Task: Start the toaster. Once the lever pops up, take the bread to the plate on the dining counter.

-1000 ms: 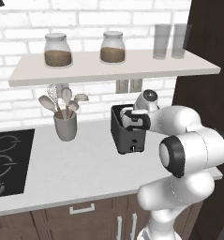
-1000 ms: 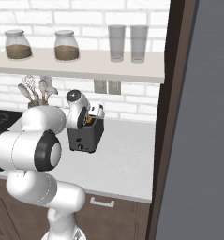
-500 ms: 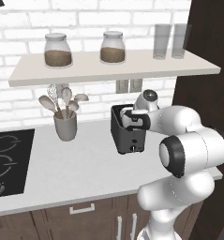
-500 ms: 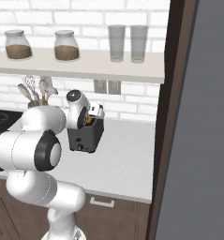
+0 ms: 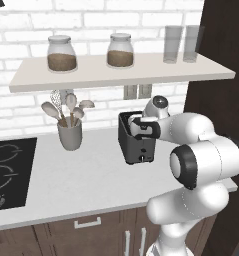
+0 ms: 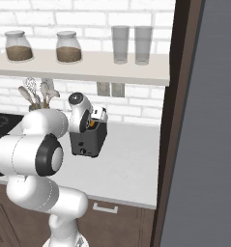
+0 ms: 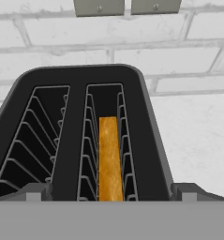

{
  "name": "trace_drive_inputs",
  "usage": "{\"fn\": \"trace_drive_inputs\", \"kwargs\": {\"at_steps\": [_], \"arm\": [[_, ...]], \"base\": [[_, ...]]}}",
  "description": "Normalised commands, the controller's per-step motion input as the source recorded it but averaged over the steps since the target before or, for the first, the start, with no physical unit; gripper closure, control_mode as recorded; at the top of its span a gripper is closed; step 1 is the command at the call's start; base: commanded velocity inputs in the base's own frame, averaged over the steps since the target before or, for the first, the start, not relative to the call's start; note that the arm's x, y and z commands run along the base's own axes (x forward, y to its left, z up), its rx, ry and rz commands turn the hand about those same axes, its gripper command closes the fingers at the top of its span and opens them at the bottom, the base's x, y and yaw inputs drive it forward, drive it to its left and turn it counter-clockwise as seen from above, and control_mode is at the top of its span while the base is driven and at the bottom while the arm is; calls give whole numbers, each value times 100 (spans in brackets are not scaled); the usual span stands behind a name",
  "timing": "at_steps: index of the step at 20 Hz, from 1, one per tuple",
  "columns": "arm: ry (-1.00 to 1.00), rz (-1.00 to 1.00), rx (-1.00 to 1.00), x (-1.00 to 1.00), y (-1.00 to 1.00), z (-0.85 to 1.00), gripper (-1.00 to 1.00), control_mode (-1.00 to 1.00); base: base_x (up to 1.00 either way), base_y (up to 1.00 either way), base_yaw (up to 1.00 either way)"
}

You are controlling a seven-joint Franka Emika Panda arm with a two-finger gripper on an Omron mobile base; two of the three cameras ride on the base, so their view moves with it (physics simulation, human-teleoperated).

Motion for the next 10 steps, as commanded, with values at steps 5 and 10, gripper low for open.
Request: {"fn": "trace_drive_inputs", "kwargs": {"at_steps": [5,10], "arm": [[0,0,0,0,0,0,-100,-100],[0,0,0,0,0,0,-100,-100]], "base": [[0,0,0],[0,0,0]]}}
